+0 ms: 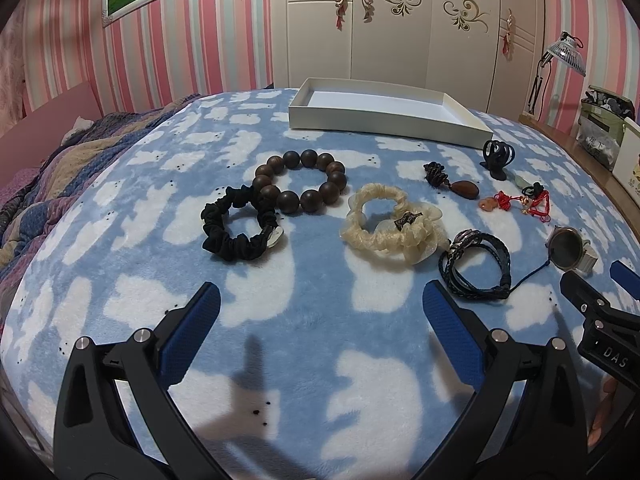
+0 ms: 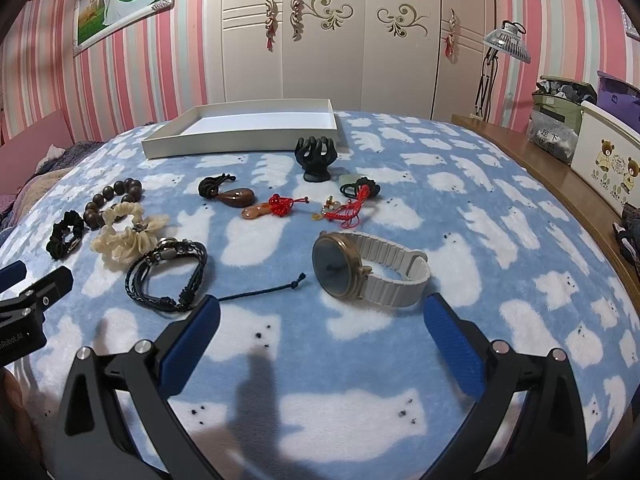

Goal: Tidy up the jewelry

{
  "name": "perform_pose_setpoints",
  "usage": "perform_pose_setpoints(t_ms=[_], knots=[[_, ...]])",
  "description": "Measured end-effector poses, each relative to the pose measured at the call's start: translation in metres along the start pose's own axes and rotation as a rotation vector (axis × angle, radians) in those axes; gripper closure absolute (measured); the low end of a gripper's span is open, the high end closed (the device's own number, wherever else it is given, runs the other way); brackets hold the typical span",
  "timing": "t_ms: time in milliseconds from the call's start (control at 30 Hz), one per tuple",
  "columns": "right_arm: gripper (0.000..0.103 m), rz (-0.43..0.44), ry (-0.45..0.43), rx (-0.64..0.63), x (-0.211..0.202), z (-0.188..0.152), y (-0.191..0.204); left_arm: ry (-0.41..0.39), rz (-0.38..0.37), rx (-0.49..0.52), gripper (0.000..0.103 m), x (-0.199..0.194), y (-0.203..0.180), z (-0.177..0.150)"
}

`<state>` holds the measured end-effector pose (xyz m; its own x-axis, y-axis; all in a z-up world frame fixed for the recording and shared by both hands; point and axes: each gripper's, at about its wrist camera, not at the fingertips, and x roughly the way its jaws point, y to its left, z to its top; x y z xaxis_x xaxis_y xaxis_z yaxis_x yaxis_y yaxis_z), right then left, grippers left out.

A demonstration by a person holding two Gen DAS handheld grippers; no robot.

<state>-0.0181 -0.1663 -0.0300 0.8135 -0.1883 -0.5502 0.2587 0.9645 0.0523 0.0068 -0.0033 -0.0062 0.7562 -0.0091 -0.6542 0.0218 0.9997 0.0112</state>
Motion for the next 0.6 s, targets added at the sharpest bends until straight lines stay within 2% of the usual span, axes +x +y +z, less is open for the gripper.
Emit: perform_pose_setpoints(t_ms=[600], knots=[[0.002, -0.005, 0.004, 0.005, 0.000, -0.002, -0.004, 0.010, 0.007, -0.023, 0.003, 0.004, 0.012, 0.002]])
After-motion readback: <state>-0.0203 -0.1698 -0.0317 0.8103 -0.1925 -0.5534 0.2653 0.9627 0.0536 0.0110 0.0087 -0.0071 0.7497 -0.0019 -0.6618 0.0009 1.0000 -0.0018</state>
